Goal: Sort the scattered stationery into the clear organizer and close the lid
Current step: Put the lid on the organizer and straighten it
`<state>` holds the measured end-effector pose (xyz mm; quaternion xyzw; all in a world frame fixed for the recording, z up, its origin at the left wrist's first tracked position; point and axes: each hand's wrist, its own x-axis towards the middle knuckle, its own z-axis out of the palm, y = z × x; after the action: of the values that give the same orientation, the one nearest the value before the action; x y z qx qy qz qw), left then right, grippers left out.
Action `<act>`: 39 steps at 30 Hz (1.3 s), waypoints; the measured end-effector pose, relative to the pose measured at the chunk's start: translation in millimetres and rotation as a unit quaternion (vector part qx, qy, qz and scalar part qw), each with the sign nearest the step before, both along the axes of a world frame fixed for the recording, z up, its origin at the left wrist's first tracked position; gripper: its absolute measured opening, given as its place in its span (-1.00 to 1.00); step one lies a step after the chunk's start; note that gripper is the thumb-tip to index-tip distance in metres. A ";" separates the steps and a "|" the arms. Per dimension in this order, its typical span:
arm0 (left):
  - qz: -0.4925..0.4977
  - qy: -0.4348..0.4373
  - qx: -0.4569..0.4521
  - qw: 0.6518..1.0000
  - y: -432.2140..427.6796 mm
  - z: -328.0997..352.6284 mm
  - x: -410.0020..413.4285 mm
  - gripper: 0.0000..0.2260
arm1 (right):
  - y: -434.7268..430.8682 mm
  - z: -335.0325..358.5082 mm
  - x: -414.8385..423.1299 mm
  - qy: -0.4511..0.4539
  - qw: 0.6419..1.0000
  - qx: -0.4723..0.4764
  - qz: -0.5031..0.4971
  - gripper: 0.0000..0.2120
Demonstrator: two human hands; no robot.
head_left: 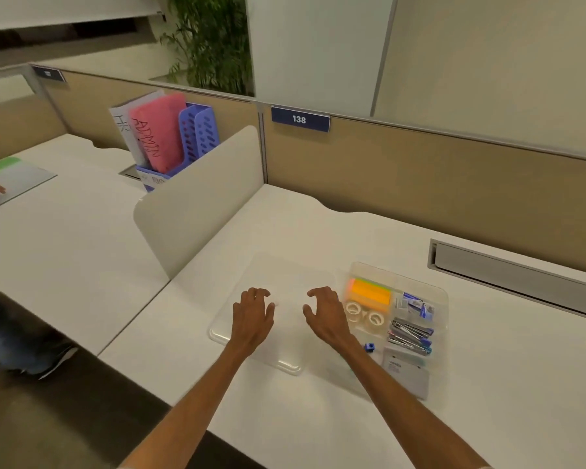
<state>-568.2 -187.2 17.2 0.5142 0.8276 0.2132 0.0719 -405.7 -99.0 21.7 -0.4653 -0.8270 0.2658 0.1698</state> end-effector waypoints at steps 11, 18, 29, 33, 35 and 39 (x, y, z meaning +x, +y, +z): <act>0.058 -0.032 -0.097 0.993 -12.2 -14.2 -30.0 -0.46 | -1.2 -18.4 -27.9 -0.064 0.996 -0.054 0.033 -0.56; 0.130 -0.060 -0.226 0.964 -14.1 -20.0 -40.3 -0.11 | -7.0 -30.5 -41.1 -0.163 0.976 -0.144 0.017 -0.27; 0.237 -0.118 -0.224 0.938 -10.3 -19.7 -56.5 -0.15 | -11.9 -43.2 -45.8 -0.190 0.962 -0.189 0.053 -0.08; 0.241 -0.186 -0.162 0.939 -7.9 -3.1 -73.4 -0.24 | -6.6 -36.2 -47.2 -0.162 0.964 -0.207 0.047 -0.08; 0.240 -0.236 -0.094 0.937 -3.5 8.7 -78.5 -0.35 | -0.3 -28.7 -47.0 -0.131 0.967 -0.217 0.037 -0.13; 0.224 -0.273 0.011 0.936 12.8 41.4 -73.2 -0.57 | 20.2 -4.4 -46.7 -0.020 0.969 -0.246 0.007 -0.28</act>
<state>-641.4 -174.3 58.6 0.2385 0.8675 0.3648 0.2400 -452.4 -78.9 17.2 -0.4925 -0.7424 0.4531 0.0318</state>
